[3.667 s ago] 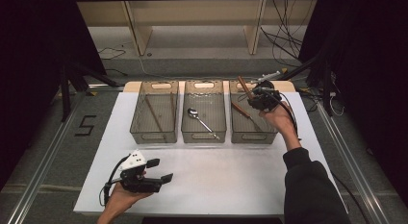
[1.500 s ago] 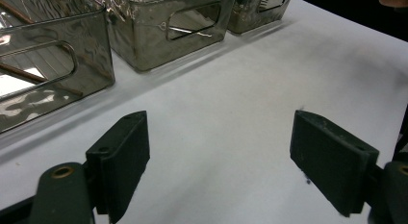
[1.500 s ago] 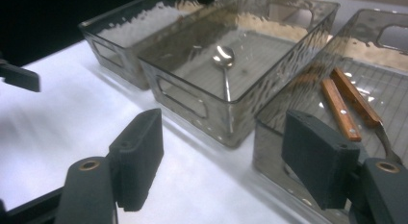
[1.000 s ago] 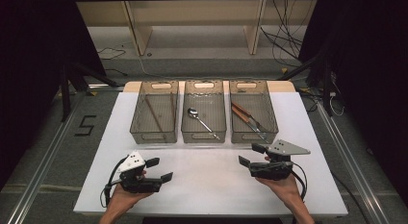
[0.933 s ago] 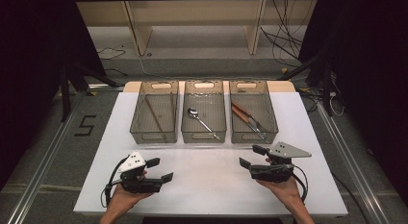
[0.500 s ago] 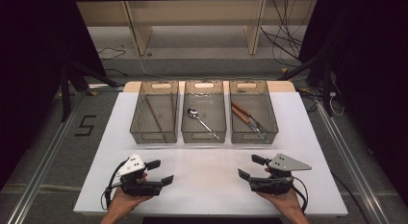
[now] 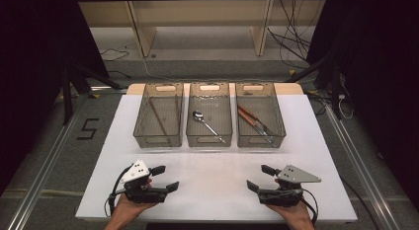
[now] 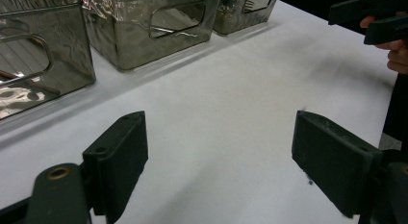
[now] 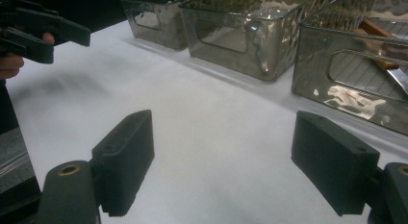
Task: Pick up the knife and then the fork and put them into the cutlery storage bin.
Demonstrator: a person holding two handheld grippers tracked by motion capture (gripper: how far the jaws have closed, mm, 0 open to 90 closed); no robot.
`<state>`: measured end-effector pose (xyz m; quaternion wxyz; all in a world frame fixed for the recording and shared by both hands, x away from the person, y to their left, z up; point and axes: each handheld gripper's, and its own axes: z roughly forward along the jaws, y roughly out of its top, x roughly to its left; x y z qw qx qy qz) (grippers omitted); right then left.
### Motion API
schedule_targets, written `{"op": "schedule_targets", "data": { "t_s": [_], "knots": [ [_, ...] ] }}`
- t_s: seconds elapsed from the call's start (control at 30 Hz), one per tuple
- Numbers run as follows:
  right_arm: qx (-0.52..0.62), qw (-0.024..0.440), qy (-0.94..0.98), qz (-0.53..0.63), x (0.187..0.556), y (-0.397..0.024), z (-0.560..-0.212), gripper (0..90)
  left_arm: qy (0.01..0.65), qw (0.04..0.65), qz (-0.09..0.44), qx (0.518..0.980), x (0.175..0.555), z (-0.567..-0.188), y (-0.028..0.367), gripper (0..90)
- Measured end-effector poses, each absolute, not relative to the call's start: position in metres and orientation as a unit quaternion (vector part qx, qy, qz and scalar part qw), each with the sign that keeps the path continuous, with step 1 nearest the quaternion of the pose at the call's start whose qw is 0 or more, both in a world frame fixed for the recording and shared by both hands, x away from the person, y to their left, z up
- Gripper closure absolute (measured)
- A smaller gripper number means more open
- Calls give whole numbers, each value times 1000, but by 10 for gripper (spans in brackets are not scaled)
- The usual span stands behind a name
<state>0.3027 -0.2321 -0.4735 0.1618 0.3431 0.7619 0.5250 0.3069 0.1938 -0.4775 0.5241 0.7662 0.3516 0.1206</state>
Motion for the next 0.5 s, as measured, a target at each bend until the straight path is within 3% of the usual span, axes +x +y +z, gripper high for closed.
{"op": "schedule_targets", "data": {
  "t_s": [0.5],
  "knots": [
    [343,161,759,529,303,-232,-473,228,354,526,120,764,308,-478,194,193]
  ]
}}
